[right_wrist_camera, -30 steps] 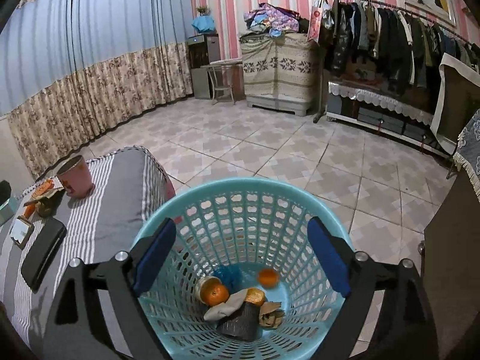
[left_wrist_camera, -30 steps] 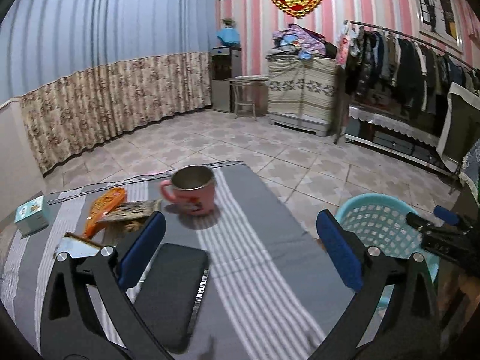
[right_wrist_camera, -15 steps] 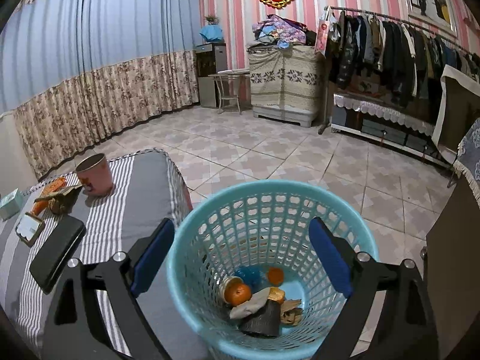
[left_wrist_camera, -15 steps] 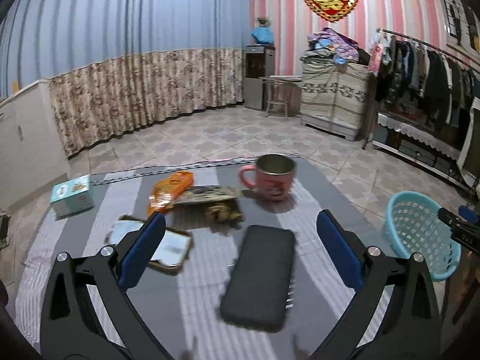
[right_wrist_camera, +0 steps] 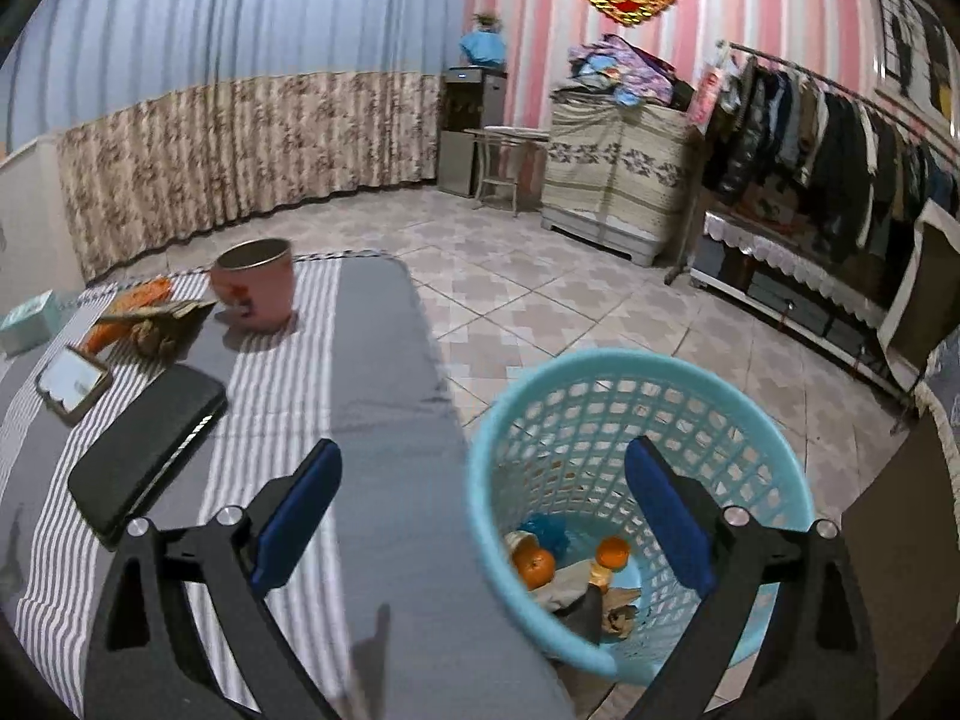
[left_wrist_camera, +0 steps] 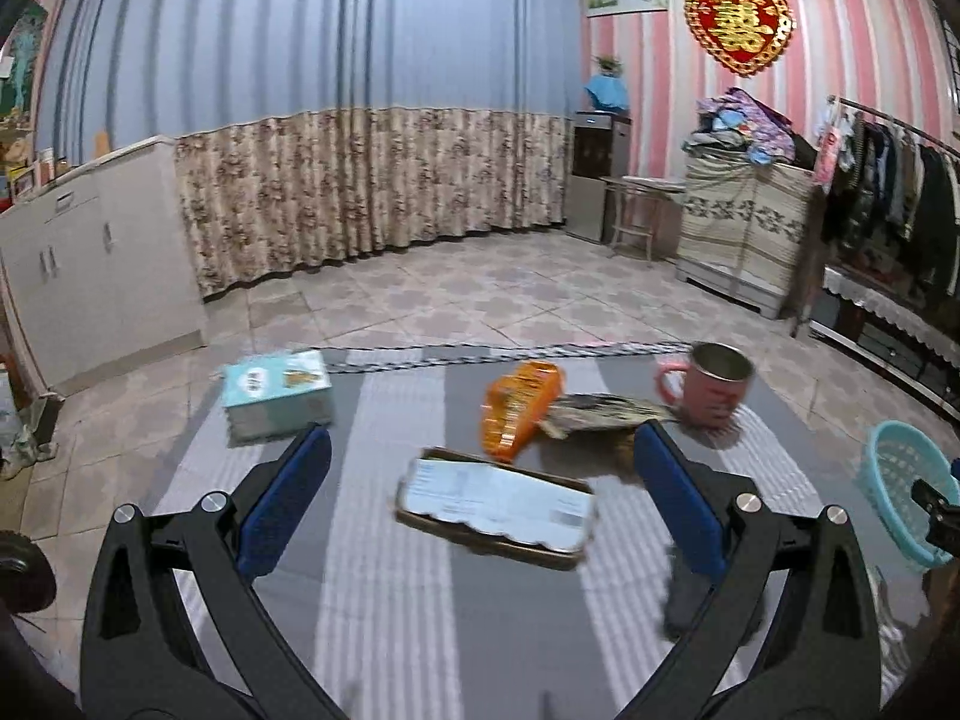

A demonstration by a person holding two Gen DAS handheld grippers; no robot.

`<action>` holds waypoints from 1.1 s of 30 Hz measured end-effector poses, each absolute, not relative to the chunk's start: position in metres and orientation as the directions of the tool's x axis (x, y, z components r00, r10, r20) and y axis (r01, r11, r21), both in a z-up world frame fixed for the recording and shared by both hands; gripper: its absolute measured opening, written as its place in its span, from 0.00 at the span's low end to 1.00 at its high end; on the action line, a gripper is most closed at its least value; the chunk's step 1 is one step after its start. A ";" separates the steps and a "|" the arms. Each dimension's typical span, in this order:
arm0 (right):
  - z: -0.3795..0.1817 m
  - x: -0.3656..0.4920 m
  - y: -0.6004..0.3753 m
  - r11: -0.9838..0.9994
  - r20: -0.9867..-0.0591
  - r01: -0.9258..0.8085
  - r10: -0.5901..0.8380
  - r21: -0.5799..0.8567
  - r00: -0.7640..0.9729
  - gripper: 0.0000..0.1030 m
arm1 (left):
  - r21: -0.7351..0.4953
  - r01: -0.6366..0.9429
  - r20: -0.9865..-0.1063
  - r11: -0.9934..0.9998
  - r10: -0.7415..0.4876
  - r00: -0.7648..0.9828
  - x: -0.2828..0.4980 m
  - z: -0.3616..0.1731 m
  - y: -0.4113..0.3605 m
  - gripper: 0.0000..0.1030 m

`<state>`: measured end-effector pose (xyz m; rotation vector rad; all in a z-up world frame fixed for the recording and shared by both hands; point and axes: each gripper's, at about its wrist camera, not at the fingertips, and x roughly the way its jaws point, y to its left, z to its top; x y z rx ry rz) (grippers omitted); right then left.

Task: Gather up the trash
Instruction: 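Grasp the flat brown paper packet with the right tool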

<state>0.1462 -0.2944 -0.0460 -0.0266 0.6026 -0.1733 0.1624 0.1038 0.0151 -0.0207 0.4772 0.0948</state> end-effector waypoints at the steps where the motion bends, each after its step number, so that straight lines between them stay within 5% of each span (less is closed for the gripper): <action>1: -0.047 0.147 -0.290 0.986 -0.563 0.148 -0.166 -0.077 0.810 0.91 | 0.001 -0.112 -0.457 0.994 0.100 0.884 0.164 0.015 0.112 0.95; 33: -0.043 0.260 -0.095 0.961 -0.632 -0.147 -0.036 -0.234 0.774 0.91 | 0.067 -0.072 -0.524 0.995 0.097 0.846 0.260 -0.035 0.172 0.95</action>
